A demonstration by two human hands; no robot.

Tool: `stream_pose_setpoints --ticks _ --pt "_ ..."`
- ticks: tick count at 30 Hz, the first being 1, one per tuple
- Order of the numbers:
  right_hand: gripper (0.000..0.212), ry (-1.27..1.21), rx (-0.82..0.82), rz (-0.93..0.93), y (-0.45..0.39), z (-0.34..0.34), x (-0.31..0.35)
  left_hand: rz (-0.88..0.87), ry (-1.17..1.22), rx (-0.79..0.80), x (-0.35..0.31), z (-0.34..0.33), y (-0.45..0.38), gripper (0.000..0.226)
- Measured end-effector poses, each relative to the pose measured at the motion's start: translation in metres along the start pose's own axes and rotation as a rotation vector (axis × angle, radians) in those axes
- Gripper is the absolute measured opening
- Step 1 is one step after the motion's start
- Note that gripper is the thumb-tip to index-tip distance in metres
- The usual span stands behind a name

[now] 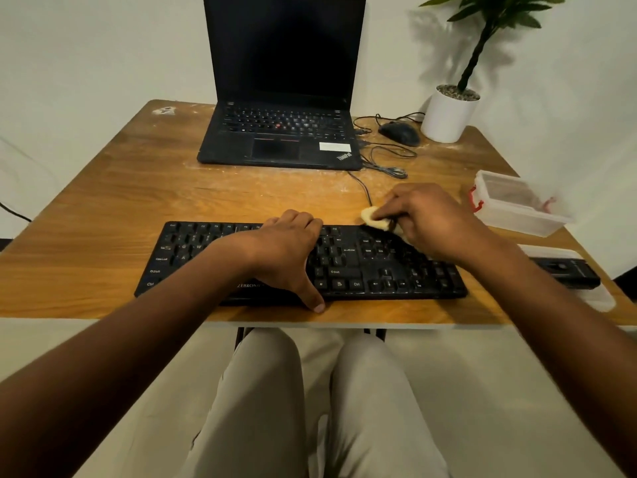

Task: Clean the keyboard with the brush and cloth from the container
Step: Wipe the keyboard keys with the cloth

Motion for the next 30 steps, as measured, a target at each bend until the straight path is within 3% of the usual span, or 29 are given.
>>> stream_pose_setpoints --ticks 5,13,19,23,28,30 --pt "0.038 -0.047 0.054 0.095 -0.007 -0.034 0.02 0.006 0.0 0.023 -0.001 0.001 0.002 0.139" --pt "0.039 0.123 0.103 -0.014 0.015 -0.008 -0.03 0.005 -0.015 0.03 -0.001 0.001 0.003 0.138" --pt "0.037 0.006 -0.106 -0.01 -0.002 -0.005 0.005 0.011 -0.001 0.038 -0.002 0.001 0.004 0.141" --pt "0.041 0.059 -0.027 0.065 0.001 -0.039 0.016 0.012 0.001 0.046 -0.001 0.001 0.004 0.141" --pt "0.041 0.155 -0.002 -0.159 0.018 -0.016 -0.037 0.017 0.01 0.037 0.0 0.0 0.004 0.141" --pt "0.04 0.12 -0.005 -0.156 0.018 -0.008 -0.038 0.016 0.007 0.03 0.0 0.0 0.003 0.141"
Point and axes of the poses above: each hand's wrist, its own y-axis away from the middle knuckle, its own z-axis out of the back of the hand, x = y × z, the point moved 7 cm from there along -y, towards the middle knuckle, and after that the axes turned 1 degree about x, right-handed, at the moved point
